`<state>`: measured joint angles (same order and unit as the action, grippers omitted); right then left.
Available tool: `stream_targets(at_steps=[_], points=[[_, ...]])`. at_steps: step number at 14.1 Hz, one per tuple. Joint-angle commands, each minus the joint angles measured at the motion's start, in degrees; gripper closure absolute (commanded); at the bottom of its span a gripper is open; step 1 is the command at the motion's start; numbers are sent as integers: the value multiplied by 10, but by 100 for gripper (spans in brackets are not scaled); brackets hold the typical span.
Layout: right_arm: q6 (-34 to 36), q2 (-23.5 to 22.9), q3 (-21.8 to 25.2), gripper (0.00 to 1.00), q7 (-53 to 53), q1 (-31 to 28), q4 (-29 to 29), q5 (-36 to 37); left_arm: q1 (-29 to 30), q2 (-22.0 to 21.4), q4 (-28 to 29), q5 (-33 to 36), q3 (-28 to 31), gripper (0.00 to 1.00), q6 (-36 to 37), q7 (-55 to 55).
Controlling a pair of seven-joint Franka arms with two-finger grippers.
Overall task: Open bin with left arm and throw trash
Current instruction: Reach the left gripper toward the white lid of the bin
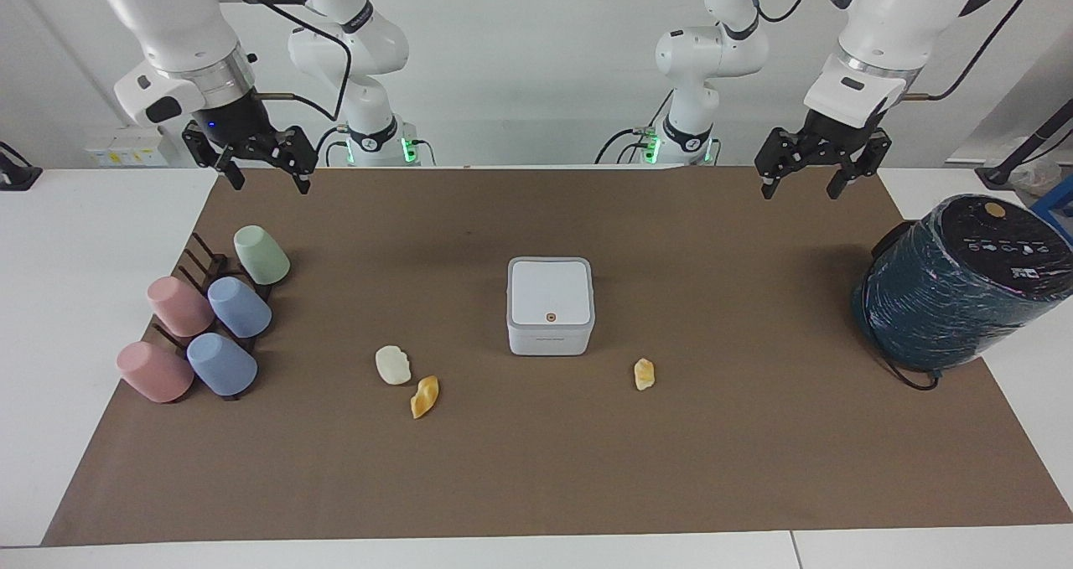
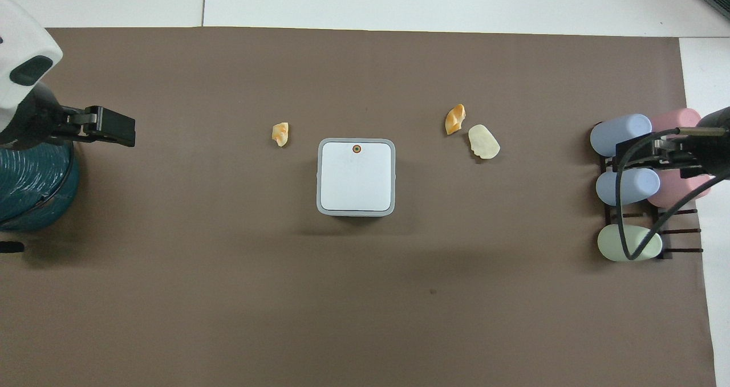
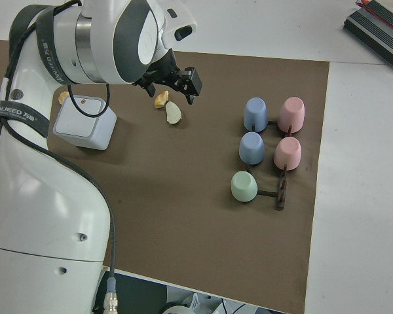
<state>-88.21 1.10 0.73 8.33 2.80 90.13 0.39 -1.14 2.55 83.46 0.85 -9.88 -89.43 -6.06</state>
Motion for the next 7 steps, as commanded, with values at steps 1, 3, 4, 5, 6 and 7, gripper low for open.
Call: stream_targets(at_steps=[1, 3, 4, 5, 6, 7], points=[[0, 12, -4, 0, -1, -6, 13, -1, -10, -32, 51, 8, 0, 0, -37, -5], [0, 12, -4, 0, -1, -6, 13, -1, -30, -43, 84, 6, 0, 44, -92, -63], [0, 11, -4, 0, -1, -6, 13, -1, -39, -48, 101, 2, -1, 68, -119, -96], [0, 12, -4, 0, -1, -6, 13, -1, -50, -52, 118, -1, -1, 89, -149, -115], [0, 12, -4, 0, -2, -6, 13, -1, -60, -52, 129, -14, -1, 98, -176, -126], [0, 12, -4, 0, -1, -6, 13, -1, -64, -52, 137, -36, -1, 100, -200, -142]])
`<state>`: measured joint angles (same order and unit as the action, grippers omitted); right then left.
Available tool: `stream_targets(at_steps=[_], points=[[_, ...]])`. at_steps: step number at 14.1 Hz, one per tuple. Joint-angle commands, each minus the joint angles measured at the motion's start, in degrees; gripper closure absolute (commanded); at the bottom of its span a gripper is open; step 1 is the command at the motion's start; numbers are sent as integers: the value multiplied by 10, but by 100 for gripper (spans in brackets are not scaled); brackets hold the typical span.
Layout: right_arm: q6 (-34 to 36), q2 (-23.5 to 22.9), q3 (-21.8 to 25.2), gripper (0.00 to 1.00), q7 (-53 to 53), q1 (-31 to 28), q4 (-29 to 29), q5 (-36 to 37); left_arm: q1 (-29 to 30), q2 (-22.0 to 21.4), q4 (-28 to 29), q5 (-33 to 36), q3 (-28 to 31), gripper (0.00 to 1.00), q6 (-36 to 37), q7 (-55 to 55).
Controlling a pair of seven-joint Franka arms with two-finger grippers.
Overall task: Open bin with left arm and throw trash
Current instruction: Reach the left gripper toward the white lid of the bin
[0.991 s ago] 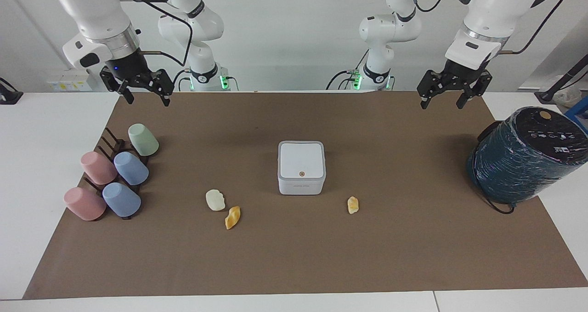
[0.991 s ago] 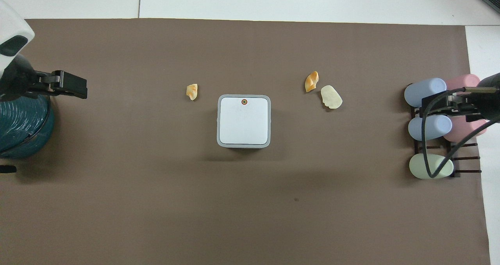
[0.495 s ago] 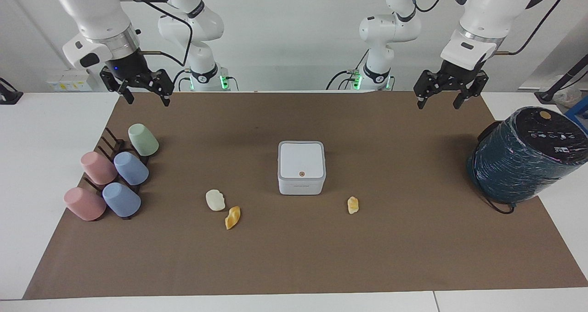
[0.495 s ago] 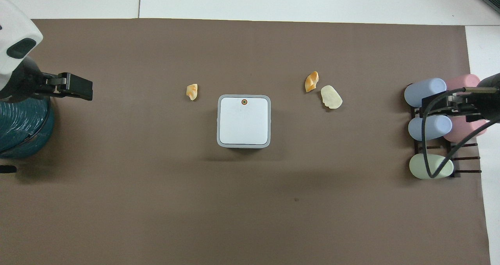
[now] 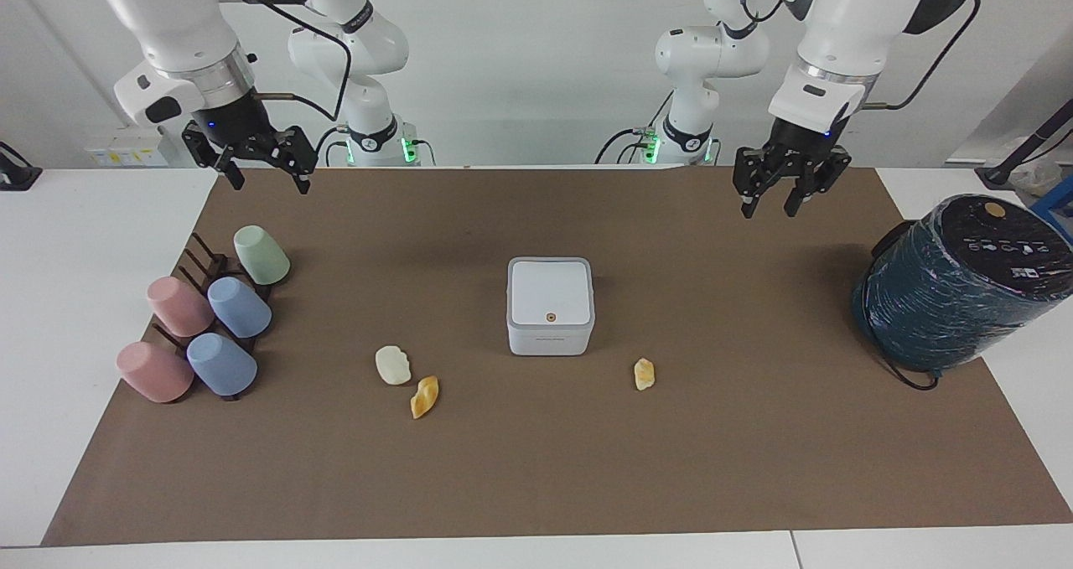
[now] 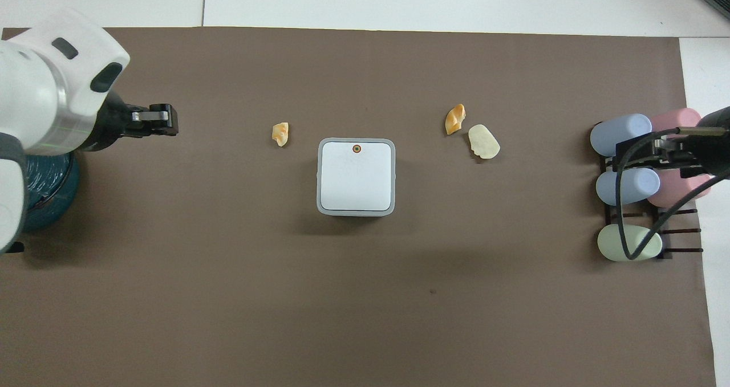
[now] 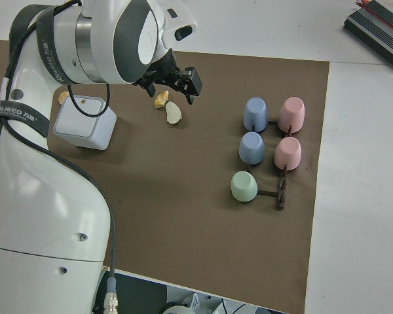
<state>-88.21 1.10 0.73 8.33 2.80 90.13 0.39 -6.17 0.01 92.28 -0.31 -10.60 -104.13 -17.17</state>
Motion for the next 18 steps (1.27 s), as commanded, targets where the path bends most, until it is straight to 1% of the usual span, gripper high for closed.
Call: stream_targets(at_steps=[1, 2, 4, 6, 8, 10, 11, 13, 16, 18], points=[[0, 11, -4, 0, -1, -6, 13, -1, -17, -22, 57, -43, 6, 100, -79, -57], [0, 12, -4, 0, -1, -6, 13, -1, -30, -16, 63, -59, 6, 100, -110, -88], [0, 11, -4, 0, -1, -6, 13, -1, -60, 7, 73, -67, 7, 100, -166, -163], [0, 11, -4, 0, -2, -6, 13, -1, -87, 36, 76, -67, 6, 100, -210, -225], [1, 12, -4, 0, 0, -6, 13, -1, -116, 75, 76, -67, 6, 100, -264, -281], [-2, 11, -2, 0, -2, -10, 13, -1, -136, 100, 76, -67, 6, 100, -302, -319], [-6, 11, -3, 0, -2, -12, 13, -1, -142, 107, 79, -67, 6, 100, -320, -323], [-9, 9, -4, 0, -3, -7, 11, -2, -147, 107, 102, -74, 6, 100, -350, -323], [-19, 7, -6, 0, 3, -4, 10, -1, -147, 106, 124, -75, 6, 100, -368, -322], [-15, 7, -7, 0, 18, -4, 9, 1, -159, 108, 134, -75, 6, 100, -378, -322]])
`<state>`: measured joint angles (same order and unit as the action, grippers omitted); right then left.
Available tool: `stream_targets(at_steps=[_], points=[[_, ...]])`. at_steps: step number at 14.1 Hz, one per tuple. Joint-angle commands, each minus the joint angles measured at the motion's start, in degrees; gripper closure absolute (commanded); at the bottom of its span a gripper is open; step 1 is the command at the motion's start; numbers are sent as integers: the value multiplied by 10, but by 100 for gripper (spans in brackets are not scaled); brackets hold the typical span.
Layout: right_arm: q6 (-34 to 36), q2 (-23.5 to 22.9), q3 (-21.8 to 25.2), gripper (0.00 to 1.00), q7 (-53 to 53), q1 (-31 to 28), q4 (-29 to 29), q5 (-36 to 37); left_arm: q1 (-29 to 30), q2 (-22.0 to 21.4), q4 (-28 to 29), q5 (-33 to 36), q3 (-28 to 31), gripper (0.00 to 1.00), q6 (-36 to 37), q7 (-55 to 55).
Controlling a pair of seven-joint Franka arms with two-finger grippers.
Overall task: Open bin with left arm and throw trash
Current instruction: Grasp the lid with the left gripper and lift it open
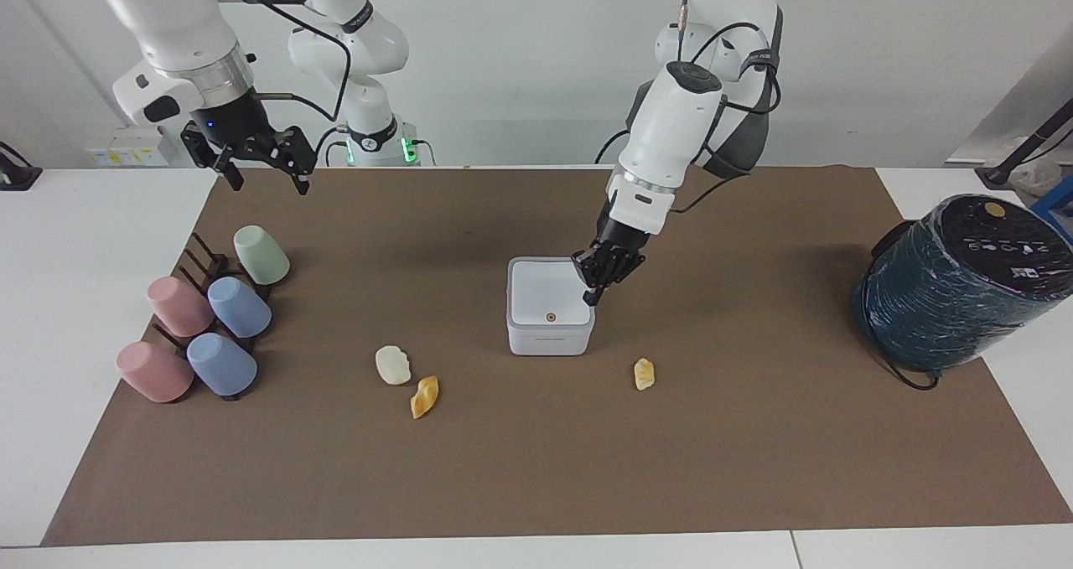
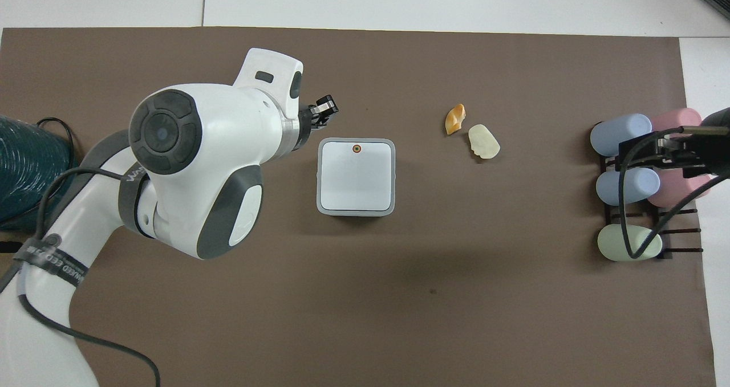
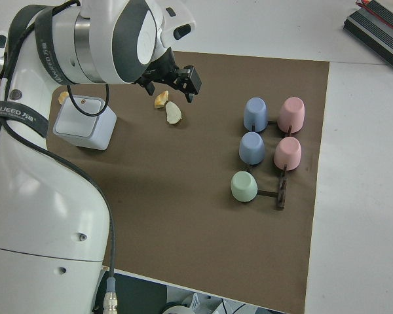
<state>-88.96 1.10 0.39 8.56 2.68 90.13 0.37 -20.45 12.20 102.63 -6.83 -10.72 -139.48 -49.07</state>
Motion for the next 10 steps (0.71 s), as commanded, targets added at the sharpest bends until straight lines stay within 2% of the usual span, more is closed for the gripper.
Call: stream_targets(at_steps=[1, 6, 10], points=[[-8, 7, -4, 0, 28, -2, 10, 3, -17, -13, 42, -10, 7, 100, -36, -3], [-9, 14, -6, 0, 37, -1, 22, 9, -43, 27, 56, -10, 8, 100, -94, -5], [-22, 17, -7, 0, 39, 0, 31, 10, -55, 61, 58, -10, 8, 100, -97, -3]])
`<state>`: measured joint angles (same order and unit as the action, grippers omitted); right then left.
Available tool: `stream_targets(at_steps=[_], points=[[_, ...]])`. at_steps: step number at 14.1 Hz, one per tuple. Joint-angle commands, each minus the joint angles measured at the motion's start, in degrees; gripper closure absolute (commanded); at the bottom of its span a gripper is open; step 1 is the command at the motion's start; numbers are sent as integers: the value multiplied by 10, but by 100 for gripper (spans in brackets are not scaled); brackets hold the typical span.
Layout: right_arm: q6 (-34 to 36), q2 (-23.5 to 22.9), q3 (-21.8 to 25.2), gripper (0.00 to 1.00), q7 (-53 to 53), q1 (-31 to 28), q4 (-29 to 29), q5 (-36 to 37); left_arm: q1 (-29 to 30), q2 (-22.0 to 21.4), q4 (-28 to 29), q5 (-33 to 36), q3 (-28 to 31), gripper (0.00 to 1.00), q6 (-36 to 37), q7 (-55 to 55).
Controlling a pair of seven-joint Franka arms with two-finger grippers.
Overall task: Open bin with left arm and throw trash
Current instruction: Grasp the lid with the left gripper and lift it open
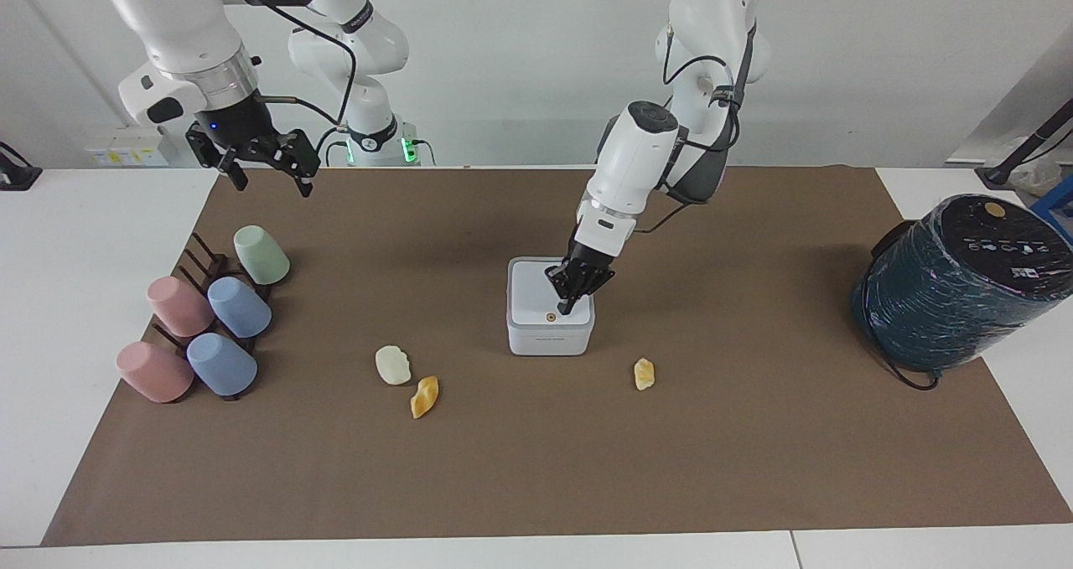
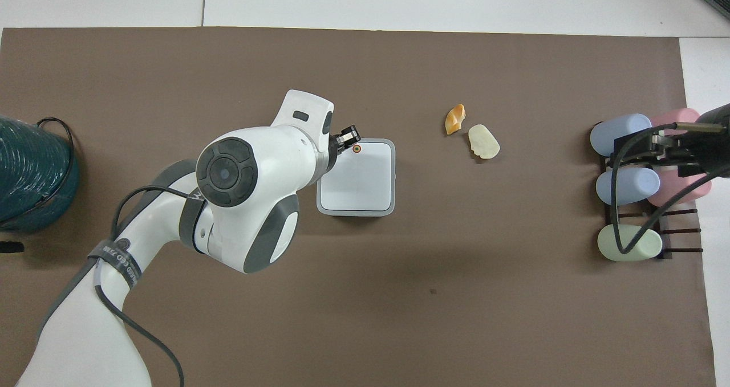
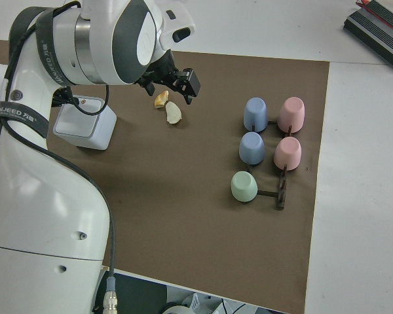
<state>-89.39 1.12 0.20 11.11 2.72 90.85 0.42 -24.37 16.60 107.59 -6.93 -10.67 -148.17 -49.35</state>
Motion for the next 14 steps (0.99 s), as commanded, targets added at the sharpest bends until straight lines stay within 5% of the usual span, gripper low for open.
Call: stream_targets(at_steps=[1, 5, 8, 9, 12, 14], points=[[-18, 18, -5, 0, 15, -1, 25, 10, -16, 22, 9, -9, 7, 100, -9, 1], [-18, 19, -5, 0, 23, -1, 25, 10, -8, 15, -33, -9, 8, 100, 36, 0], [-19, 18, -5, 0, 21, -1, 25, 10, 23, 12, -156, -8, 12, 98, 221, 4], [-24, 18, -6, 0, 19, -1, 25, 10, 40, 12, -188, -5, 13, 92, 271, 6], [-36, 17, -6, 0, 17, -2, 25, 9, 76, 12, -234, 0, 13, 42, 353, 11], [-39, 13, -6, 0, 16, -1, 24, 9, 92, 13, -236, 2, 15, 32, 347, 29]])
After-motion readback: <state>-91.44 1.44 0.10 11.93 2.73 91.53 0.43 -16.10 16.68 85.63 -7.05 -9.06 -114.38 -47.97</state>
